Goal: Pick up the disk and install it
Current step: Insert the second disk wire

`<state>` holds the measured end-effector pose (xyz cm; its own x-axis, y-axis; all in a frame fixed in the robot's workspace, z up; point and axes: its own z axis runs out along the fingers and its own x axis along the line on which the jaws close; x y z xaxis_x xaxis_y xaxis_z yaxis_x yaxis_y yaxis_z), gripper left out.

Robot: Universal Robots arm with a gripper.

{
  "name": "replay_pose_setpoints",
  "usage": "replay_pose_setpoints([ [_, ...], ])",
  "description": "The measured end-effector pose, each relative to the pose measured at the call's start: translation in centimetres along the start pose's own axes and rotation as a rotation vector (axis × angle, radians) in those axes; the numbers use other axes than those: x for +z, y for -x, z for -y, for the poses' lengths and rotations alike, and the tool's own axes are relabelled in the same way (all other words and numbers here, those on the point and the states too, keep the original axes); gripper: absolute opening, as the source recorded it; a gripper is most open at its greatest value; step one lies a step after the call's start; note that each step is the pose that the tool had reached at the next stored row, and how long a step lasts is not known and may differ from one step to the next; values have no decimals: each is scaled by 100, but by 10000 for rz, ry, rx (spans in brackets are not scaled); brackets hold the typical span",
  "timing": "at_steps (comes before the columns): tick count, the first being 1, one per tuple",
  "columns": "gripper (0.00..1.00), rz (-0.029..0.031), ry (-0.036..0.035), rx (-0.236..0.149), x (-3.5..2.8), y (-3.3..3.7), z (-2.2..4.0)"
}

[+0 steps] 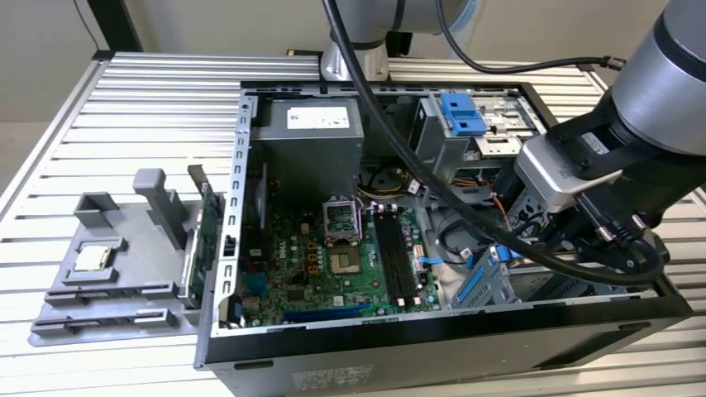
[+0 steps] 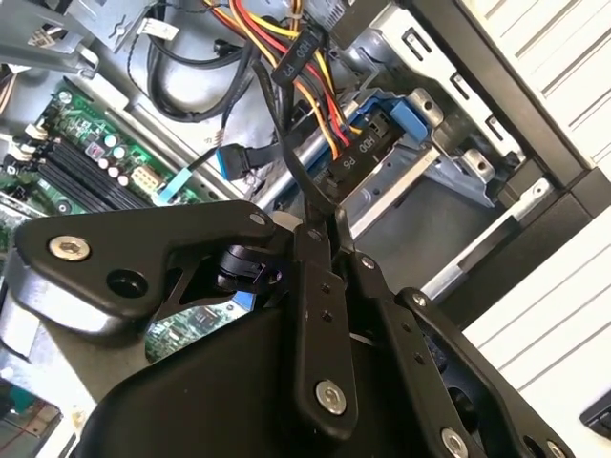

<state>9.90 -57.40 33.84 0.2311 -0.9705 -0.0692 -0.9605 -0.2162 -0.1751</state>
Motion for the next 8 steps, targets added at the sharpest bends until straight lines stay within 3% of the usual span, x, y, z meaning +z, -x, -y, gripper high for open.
replay_pose_setpoints([
  [8, 0, -128, -53, 747, -6, 8, -30],
])
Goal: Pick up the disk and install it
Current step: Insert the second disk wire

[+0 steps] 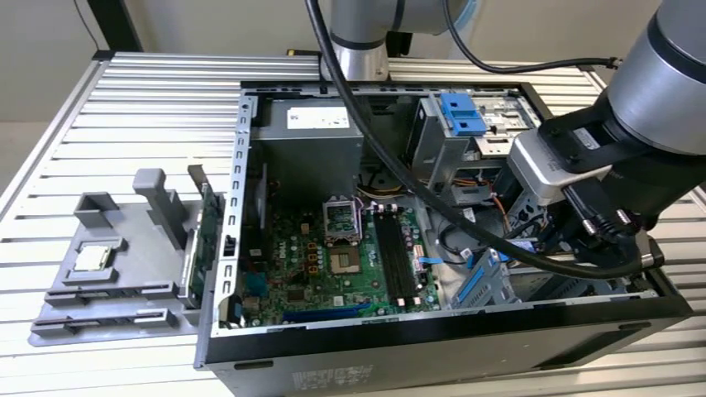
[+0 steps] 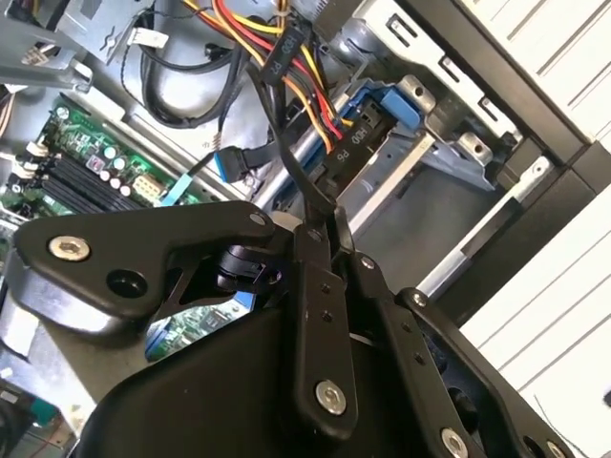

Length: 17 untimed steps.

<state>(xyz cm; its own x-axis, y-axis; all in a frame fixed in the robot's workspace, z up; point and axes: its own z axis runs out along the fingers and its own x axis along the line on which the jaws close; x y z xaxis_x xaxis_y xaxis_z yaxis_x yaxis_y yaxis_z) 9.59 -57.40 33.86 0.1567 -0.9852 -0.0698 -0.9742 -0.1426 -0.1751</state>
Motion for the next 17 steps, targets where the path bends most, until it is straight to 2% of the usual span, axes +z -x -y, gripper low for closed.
replay_pose_setpoints([
  [7, 0, -44, -42, 252, 1, 36, -13],
  [10, 0, -46, -74, 284, 3, 54, -11],
  [17, 0, -34, -78, 290, 4, 53, 1],
])
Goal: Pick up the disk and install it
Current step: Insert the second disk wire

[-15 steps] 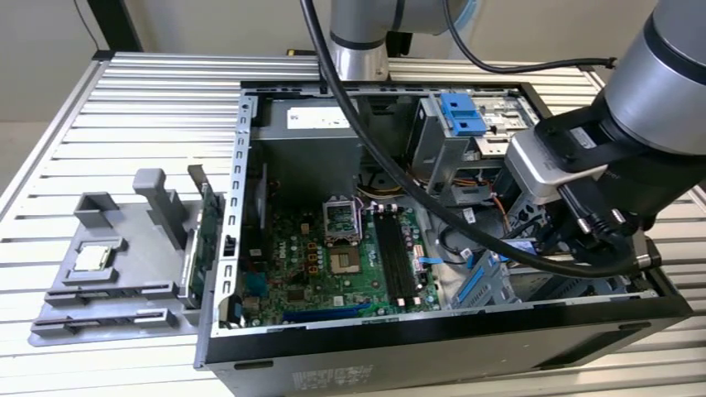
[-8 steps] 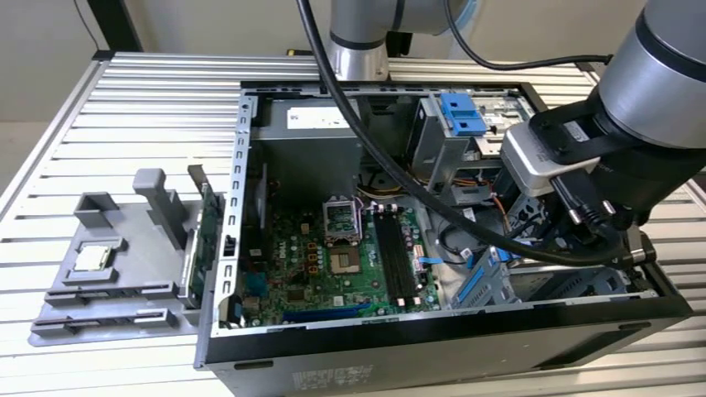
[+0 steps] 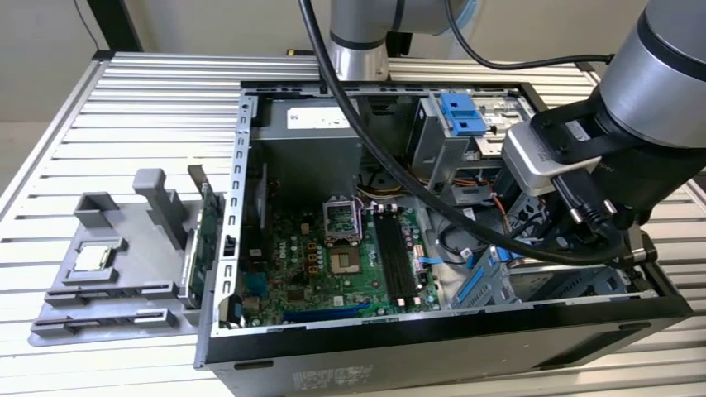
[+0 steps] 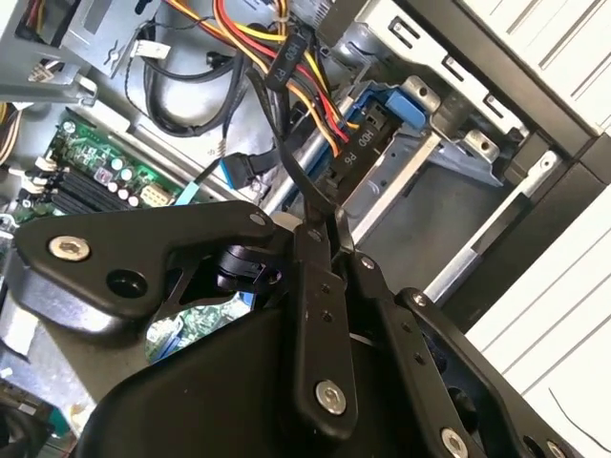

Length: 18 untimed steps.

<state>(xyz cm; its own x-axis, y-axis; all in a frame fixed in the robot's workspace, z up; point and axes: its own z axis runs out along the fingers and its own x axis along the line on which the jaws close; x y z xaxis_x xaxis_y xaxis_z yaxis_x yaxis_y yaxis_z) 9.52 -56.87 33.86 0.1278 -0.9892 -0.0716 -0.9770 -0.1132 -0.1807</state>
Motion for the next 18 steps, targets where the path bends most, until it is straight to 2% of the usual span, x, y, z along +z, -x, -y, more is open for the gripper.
replay_pose_setpoints([
  [18, 0, 5, -1, 0, 18, -2, 2],
])
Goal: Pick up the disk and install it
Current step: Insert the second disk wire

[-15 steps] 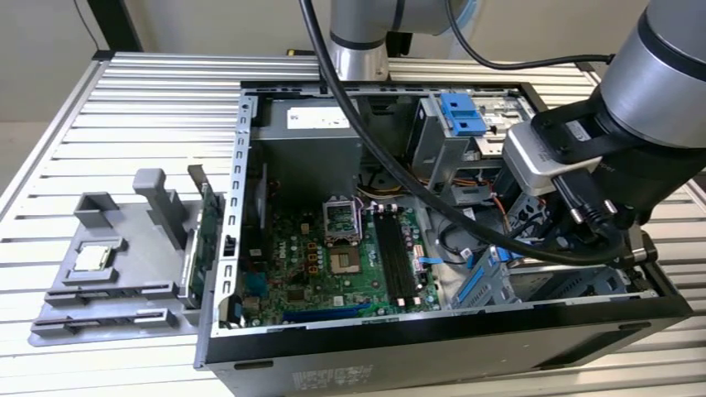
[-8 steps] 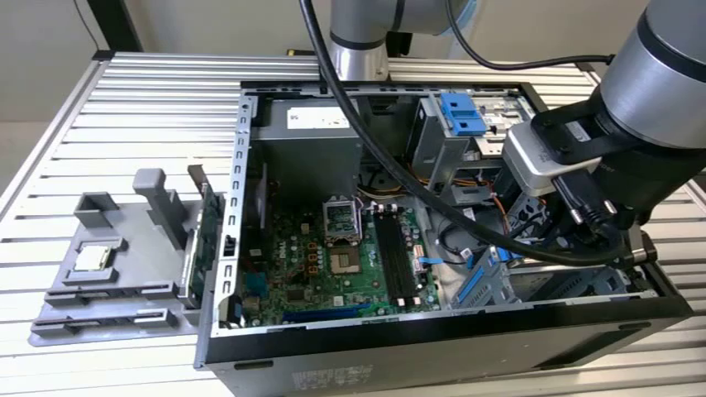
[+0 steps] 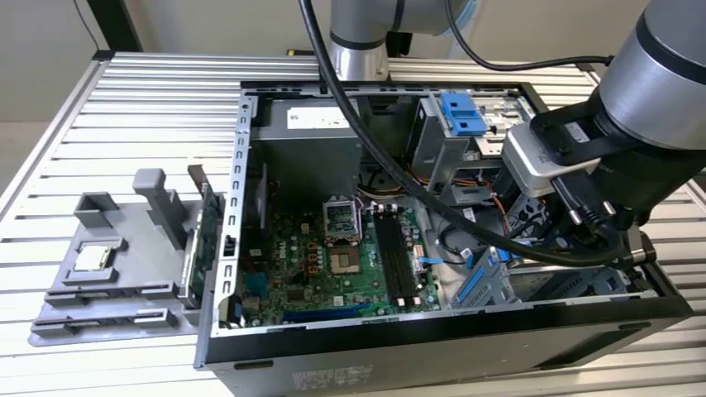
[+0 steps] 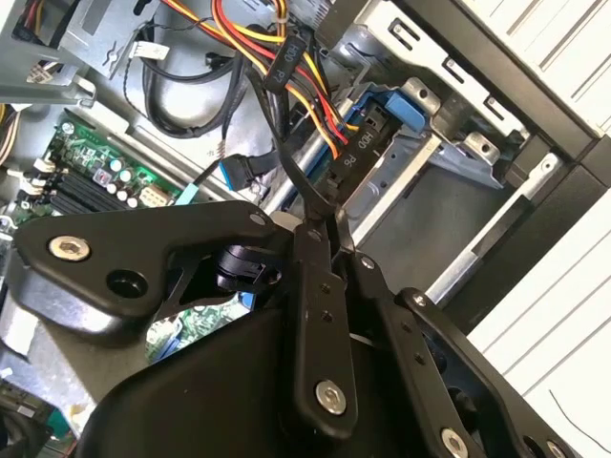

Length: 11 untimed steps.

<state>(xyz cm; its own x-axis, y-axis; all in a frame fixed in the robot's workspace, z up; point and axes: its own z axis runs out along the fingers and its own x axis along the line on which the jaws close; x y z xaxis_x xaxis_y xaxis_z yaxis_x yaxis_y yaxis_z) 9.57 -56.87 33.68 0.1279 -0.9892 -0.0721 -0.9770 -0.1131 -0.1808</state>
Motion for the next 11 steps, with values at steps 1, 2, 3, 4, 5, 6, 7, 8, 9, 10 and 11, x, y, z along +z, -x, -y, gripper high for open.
replay_pose_setpoints([
  [1, 0, 2, -2, 0, 0, 0, 0],
  [2, 0, 6, -4, 1, 0, 0, 0],
  [3, 0, 11, -5, 1, 0, 0, 0],
  [4, 0, 16, -6, 3, 0, 0, 1],
  [5, 0, 21, -7, 4, 0, 0, 1],
  [6, 0, 27, -8, 5, 0, 0, 1],
  [7, 0, 39, -14, 7, 0, 0, 2],
  [8, 0, 53, -23, 8, 1, 0, 2],
  [9, 0, 66, -31, 9, 1, 1, 3],
  [10, 0, 80, -39, 11, 1, 1, 3],
  [11, 0, 90, -42, 13, 1, 1, 3],
])
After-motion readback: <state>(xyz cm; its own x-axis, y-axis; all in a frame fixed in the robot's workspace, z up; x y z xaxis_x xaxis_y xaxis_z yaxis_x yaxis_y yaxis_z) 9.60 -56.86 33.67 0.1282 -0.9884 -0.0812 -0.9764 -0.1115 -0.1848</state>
